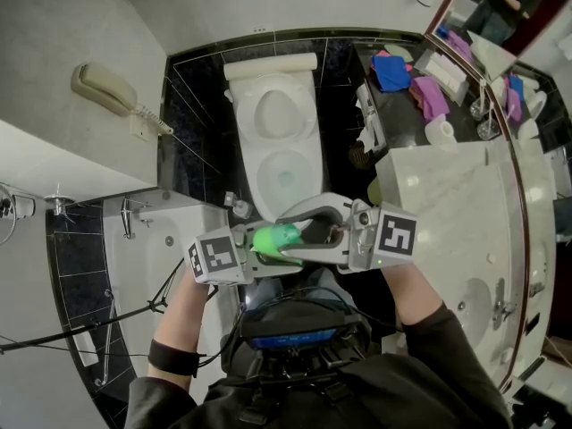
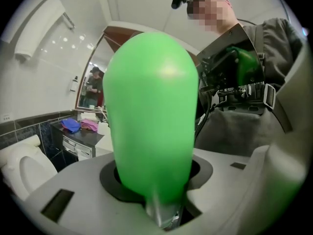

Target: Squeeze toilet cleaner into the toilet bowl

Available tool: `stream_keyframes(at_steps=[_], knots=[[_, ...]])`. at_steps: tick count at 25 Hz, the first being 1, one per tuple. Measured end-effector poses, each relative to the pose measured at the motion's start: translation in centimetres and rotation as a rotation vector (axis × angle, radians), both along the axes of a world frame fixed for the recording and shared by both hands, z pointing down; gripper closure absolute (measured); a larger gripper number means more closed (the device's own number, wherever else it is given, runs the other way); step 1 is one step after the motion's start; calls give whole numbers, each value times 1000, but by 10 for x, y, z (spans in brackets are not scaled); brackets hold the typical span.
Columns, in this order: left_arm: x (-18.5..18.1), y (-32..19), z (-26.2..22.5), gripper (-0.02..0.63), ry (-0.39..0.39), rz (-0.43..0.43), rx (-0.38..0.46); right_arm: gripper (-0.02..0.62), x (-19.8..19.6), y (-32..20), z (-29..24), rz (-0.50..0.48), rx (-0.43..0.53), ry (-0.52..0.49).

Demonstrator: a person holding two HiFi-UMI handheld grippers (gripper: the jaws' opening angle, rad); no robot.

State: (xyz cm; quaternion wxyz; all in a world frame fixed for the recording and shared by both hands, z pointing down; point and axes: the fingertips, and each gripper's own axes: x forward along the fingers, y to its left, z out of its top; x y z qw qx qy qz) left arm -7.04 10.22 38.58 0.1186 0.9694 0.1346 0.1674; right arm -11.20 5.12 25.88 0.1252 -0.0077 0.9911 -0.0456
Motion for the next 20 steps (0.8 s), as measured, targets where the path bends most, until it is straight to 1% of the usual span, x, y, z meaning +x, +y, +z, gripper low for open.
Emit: stream_keyframes(at_steps=[2,3,5,7,9,14,17,20], knots=[[-1,2,6,419,15,29,26,434,0,1,1,-3,-13,-5],[-1,2,8,419,16,29,33,434,0,0,2,-2,-24,-8],[-1,-2,11,419,6,4,47,434,0,-3,5,9,-57,-7],[0,-12,16,419,-19,-50,76,434,0,-8,10,30,-107,5],[0,-25,25,419,-57,-138,134,433,1,-14,18,55,-169,23],[-7,-67,56,419,-178,-417,345,434,7,-36,49,151,-282,63],[-17,-86,75,419,-233,-588,449,433,8,-42,64,171,-404,81],[-22,-99,86,419,-272,-706,533,434,8,-49,80,200,-545,94]])
